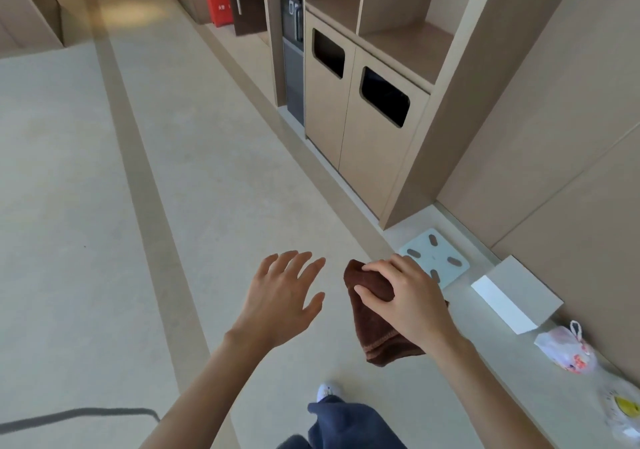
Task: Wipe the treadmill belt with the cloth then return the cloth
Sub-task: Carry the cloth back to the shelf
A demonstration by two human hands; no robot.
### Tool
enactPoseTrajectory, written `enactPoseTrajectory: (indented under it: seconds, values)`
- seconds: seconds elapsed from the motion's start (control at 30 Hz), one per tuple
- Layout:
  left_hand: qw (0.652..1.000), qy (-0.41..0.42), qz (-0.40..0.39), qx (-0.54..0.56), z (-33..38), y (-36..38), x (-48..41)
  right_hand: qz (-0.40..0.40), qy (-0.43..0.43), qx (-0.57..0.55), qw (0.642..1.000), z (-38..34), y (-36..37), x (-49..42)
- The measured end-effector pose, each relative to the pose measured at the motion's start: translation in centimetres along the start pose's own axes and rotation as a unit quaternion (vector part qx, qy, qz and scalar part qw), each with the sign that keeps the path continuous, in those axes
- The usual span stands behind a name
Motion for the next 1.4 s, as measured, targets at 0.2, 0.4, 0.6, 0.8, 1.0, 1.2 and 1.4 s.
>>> enactPoseTrajectory:
  seconds: [0.2, 0.4, 0.6, 0.8, 1.0, 1.2, 1.4]
  values:
    - [1.000, 0.003, 0.007, 0.014, -2.3, -2.5, -8.8, 0.009, 0.005, -0.006, 1.000, 3.1, -2.7, -8.8]
    - [0.999, 0.030, -0.002, 0.011, -6.4, -3.5, -17.4, -0.003, 0.029, -0.004, 1.000, 5.3, -2.2, -17.5]
    - [0.997, 0.077, -0.016, -0.005, -12.6, -7.1, -27.0, 0.031, 0.079, -0.015, 0.996, 6.2, -3.6, -28.2]
    - [0.992, 0.124, -0.001, -0.023, -18.1, -12.5, -36.0, 0.078, 0.124, -0.033, 0.989, 6.0, -5.6, -37.1]
    - [0.986, 0.165, -0.008, -0.027, -20.2, -14.3, -42.2, 0.048, 0.156, -0.040, 0.986, 7.5, -4.6, -42.2]
    - [0.983, 0.182, -0.022, -0.027, -20.7, -14.4, -49.2, 0.075, 0.178, -0.013, 0.981, 11.2, -6.7, -47.6]
    - [0.978, 0.204, 0.010, -0.045, -19.9, -16.5, -57.0, 0.101, 0.182, -0.016, 0.978, 16.2, -10.1, -53.9]
Point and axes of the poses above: each hand's wrist, its own x-axis away from the middle knuckle, its own y-axis out of the palm, z = x × y, the point moved 9 cm from there along -x, towards the middle knuckle, and after that the axes turned 14 degrees about -z, right-handed, at the moved point
